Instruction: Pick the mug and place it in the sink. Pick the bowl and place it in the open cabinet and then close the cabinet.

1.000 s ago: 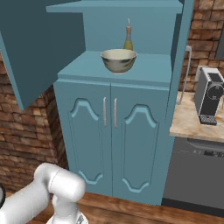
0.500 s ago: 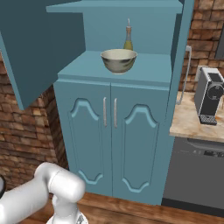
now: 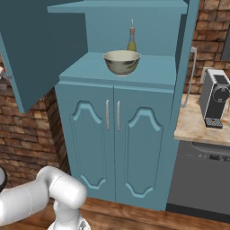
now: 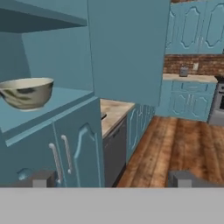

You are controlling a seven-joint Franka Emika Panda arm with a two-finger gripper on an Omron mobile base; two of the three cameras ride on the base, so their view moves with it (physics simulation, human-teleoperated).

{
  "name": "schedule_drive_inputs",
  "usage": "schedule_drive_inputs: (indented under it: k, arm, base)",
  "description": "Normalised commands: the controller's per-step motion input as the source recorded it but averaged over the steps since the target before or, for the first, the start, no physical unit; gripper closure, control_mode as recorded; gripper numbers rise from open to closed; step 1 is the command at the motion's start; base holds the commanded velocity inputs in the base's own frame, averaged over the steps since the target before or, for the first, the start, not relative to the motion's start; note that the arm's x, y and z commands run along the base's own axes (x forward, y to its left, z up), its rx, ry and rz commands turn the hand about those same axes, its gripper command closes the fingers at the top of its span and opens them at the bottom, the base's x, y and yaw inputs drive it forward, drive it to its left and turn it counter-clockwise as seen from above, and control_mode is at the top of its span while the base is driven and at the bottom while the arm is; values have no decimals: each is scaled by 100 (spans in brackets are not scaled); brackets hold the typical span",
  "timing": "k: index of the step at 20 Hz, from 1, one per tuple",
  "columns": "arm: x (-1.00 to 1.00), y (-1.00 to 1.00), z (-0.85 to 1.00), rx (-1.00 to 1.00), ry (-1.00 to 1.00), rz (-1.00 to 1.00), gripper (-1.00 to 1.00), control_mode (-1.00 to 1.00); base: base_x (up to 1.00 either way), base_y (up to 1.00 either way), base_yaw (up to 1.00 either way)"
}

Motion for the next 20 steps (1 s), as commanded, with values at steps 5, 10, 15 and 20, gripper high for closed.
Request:
schedule_drive_inputs:
  k: [5,10,15,20]
  arm:
    - [-32,-2,-4,-2,3,-12,-100,-100]
    - [-90,42,0,-1,-2,-5,-100,-100]
    - [16,66,2,-8,-1,0,-100,-100]
    - [90,97,0,-14,0,-1,-100,-100]
  base:
    - [0,0,0]
    - [0,0,0]
    - [0,0,0]
    - [0,0,0]
